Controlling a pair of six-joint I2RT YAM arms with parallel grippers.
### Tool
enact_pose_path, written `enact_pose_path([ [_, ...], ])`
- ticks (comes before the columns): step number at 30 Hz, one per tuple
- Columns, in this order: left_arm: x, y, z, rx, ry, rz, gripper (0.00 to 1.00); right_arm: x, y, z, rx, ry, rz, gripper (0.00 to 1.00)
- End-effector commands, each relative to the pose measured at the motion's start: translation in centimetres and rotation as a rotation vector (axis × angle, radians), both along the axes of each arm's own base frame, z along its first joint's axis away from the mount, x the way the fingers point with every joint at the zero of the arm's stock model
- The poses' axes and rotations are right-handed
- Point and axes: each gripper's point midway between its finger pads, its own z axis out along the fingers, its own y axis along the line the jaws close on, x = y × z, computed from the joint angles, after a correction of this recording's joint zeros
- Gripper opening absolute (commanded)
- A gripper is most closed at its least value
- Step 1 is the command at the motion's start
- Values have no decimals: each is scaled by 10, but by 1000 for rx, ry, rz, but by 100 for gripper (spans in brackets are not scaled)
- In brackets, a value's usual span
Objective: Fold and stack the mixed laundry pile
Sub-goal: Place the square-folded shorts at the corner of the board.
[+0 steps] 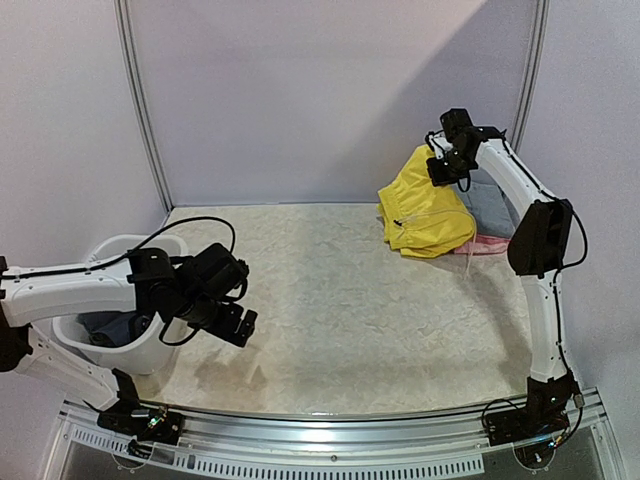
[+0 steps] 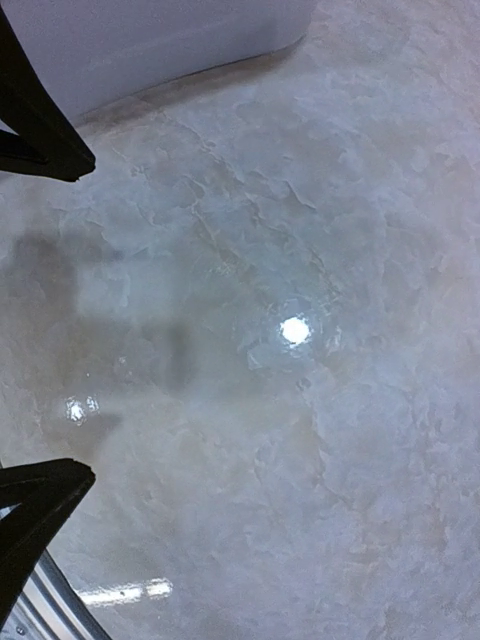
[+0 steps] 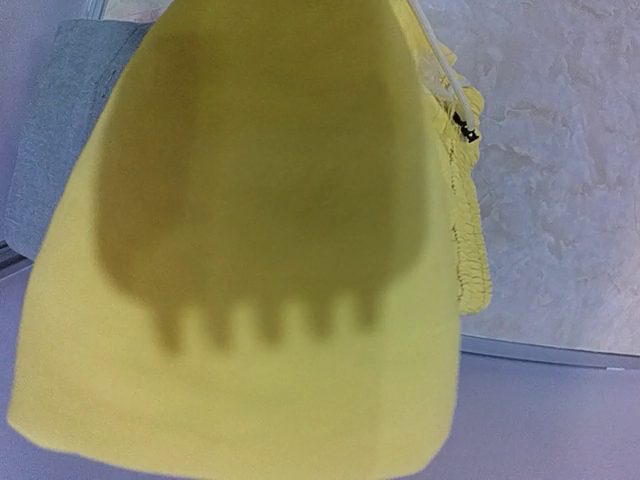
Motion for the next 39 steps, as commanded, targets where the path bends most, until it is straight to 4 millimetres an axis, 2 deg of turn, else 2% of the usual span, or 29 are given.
enact_pose_path([
  [1,2,-18,1,-8,8,-57,100,7,-6,53,76,-131,-66,0],
  [8,9,-34,-5,-4,19,-89,100,4,-18,83,118,-183,-91,0],
  [15,15,-48,-11,-6,26,-113,100,-11,-13,114,146,-218,-46,0],
  [23,18,-57,-17,-11,39,-127,100,-25,-24,144,107,-268,-58,0],
  [29,17,-57,-19,-13,46,-128,99,-22,-30,144,88,-277,-78,0],
  [34,14,-51,-17,-4,52,-116,99,-9,-43,123,51,-253,-82,0],
  [39,8,-42,-14,-3,61,-98,99,4,-58,113,53,-256,-102,0],
])
